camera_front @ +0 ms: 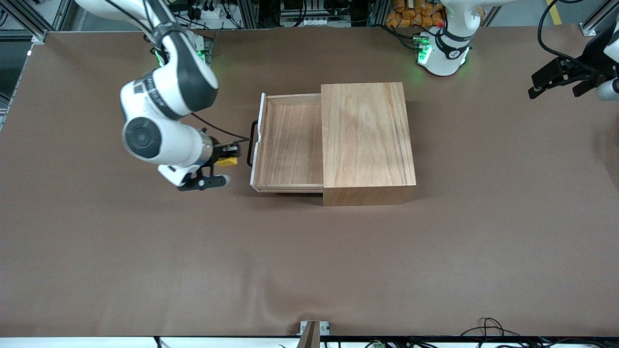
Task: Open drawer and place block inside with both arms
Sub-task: 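Carry the yellow cube with the right gripper over the open drawer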
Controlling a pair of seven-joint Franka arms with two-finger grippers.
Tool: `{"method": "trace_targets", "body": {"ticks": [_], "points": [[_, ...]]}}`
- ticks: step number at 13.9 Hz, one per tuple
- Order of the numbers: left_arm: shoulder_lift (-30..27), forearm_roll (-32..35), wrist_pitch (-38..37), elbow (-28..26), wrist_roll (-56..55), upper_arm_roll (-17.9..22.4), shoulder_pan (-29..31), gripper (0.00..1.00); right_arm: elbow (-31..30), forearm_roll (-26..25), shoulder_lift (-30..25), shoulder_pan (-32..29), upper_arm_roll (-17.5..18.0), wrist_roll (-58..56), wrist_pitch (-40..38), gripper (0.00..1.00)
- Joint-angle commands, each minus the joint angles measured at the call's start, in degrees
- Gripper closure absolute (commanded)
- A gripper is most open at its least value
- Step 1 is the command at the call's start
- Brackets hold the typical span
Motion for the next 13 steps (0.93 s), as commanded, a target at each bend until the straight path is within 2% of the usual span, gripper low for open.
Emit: {"method": "trace_targets", "body": {"ticks": [1, 3, 7, 13], "points": [[-2.2, -0.1, -0.84, -1.46, -0.73, -0.34, 0.62, 0.0, -1.18, 0.27, -0.04, 5.59, -0.72, 7.41, 4.17, 0.72], [-2.64, -0.1, -1.29, -1.37, -0.73, -0.07, 0.62, 0.0, -1.36, 0.35, 0.05, 7.44, -0.72, 8.93, 6.9, 0.73], [-3.08, -0.1, -1.82, -1.38, -0.12, 0.19, 0.62, 0.0, -1.45, 5.27, 2.06, 9.99, -0.72, 9.11, 11.38, 0.74], [-2.47, -0.1, -1.29, -1.2, 0.23, 0.1, 0.53, 0.0, -1.8, 5.28, 5.67, 13.6, -0.72, 11.47, 12.89, 0.71]]}}
